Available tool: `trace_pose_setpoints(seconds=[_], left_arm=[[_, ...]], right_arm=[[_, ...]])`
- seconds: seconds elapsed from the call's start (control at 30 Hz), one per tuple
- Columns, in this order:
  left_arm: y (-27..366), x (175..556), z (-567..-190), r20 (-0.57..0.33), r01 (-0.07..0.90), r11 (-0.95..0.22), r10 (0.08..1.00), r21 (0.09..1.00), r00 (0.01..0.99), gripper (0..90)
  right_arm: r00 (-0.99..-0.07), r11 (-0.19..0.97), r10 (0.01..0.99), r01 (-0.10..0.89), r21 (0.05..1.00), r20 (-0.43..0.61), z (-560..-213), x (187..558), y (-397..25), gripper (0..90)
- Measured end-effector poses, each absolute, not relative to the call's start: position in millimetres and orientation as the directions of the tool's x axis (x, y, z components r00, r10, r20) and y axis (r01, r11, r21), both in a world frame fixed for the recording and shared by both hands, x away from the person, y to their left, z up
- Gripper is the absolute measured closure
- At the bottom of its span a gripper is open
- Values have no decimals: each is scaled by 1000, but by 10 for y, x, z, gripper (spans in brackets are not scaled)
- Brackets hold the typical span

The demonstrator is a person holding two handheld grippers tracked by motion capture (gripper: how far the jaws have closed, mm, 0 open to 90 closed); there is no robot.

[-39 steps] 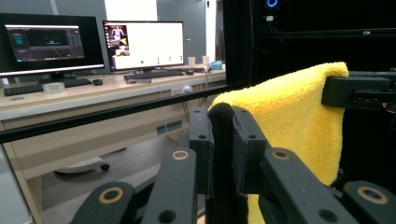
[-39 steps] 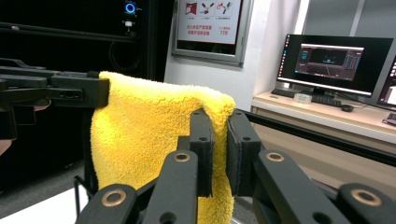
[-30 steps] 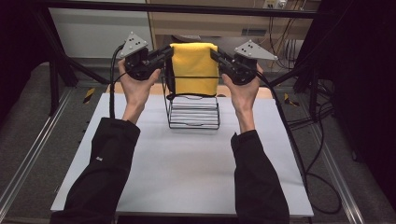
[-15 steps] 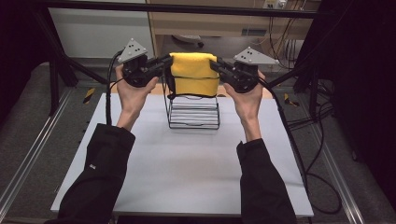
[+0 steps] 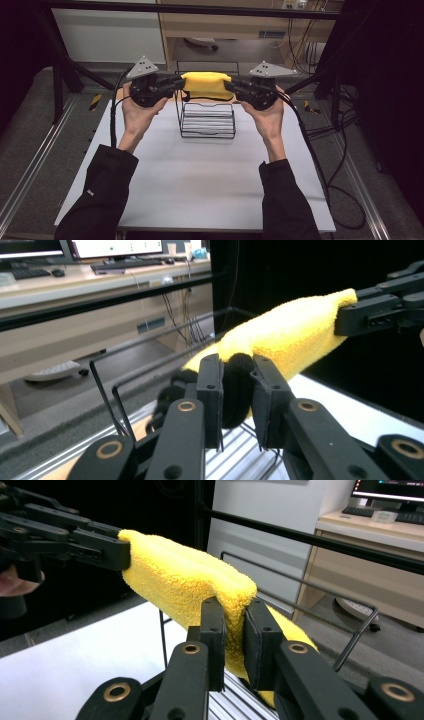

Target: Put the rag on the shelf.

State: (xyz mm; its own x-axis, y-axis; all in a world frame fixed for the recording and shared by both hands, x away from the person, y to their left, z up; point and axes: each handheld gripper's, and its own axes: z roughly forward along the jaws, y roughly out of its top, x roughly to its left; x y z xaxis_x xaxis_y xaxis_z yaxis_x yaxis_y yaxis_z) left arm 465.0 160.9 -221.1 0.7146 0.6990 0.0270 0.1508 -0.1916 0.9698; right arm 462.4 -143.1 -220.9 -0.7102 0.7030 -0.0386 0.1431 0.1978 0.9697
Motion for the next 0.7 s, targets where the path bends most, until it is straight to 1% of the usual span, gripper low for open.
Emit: trace_pose_setpoints(seconds=[0.1,0.23,0.33,0.37,0.4,0.43,0.47,0.5,0.6,0.63,0.67,0.7], left_arm=[[1615,4599,-2198,46,167,-236,693,957,719,737],[1648,4556,-2143,53,179,-259,692,949,720,653],[1687,4531,-2073,46,174,-244,693,954,719,609],[1726,4517,-1982,43,162,-224,700,961,713,607],[1726,4517,-1982,43,162,-224,700,961,713,608],[1744,4521,-1895,41,156,-212,705,965,708,612],[1744,4521,-1895,41,156,-212,705,965,708,622],[1739,4546,-1835,24,168,-202,706,965,708,638],[1719,4586,-1812,21,178,-208,704,962,709,713],[1683,4649,-1820,8,204,-217,703,955,711,743],[1683,4649,-1820,8,204,-217,703,955,711,769],[1648,4710,-1843,-14,233,-223,691,947,722,784]], right_arm=[[-718,209,694,133,969,-51,-2247,4610,-1438,807],[-724,227,686,129,965,-65,-2296,4600,-1447,805],[-727,226,683,127,966,-64,-2318,4597,-1460,804],[-730,226,680,124,966,-65,-2335,4595,-1467,803],[-730,226,680,124,966,-65,-2335,4595,-1467,803],[-732,233,677,120,965,-73,-2347,4593,-1467,802],[-732,233,677,120,965,-73,-2347,4593,-1467,802],[-733,238,675,114,965,-80,-2357,4588,-1464,801],[-735,239,674,114,964,-80,-2364,4584,-1465,800],[-735,236,674,115,965,-77,-2372,4583,-1467,799],[-735,236,674,115,965,-77,-2372,4583,-1467,799],[-736,240,672,112,964,-82,-2374,4579,-1468,797]])
